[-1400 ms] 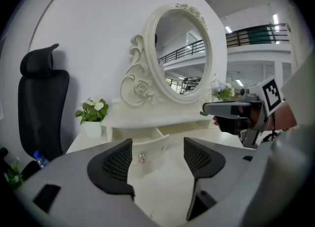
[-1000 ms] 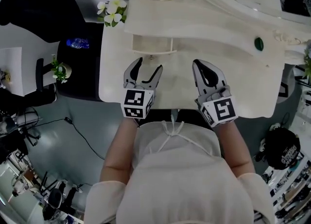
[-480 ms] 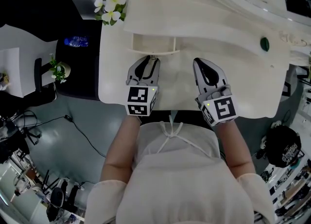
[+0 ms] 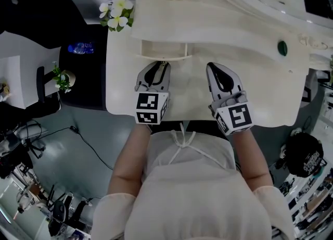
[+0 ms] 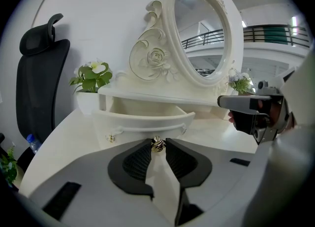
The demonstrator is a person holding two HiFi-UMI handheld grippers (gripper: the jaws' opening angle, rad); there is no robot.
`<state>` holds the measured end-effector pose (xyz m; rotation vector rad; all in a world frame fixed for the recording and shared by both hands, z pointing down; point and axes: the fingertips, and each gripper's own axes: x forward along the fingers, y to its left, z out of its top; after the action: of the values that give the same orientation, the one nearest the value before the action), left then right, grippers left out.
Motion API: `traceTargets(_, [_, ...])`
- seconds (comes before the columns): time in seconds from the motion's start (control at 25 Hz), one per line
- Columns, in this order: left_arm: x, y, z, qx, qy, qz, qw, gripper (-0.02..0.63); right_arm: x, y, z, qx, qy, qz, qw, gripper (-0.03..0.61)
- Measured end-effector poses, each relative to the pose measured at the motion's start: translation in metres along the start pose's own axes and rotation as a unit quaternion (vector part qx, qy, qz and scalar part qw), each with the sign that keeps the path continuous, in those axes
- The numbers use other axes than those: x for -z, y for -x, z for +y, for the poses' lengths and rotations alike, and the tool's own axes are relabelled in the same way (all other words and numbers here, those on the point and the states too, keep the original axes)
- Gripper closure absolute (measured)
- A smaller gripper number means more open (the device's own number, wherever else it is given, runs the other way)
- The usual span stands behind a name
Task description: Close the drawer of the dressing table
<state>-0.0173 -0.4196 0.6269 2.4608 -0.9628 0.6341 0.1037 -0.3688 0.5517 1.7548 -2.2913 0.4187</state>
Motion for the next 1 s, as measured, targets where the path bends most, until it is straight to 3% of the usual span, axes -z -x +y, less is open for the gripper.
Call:
traceTargets(0.68, [-0.019,-0.027,0.015,0.011,-0.015,0.012,0.9997,0.508,-0.007,-0.016,-0.015,0.025,-0.006,0.001,1.0,0.572])
traceTargets(1.0, [-0.027,-0.035,0.018,0.021,-0.03,-0.002,0.9993,0.508,-0.021,-0.023,-0.025,0.034,-0.002,-0.013,0.999,0.572])
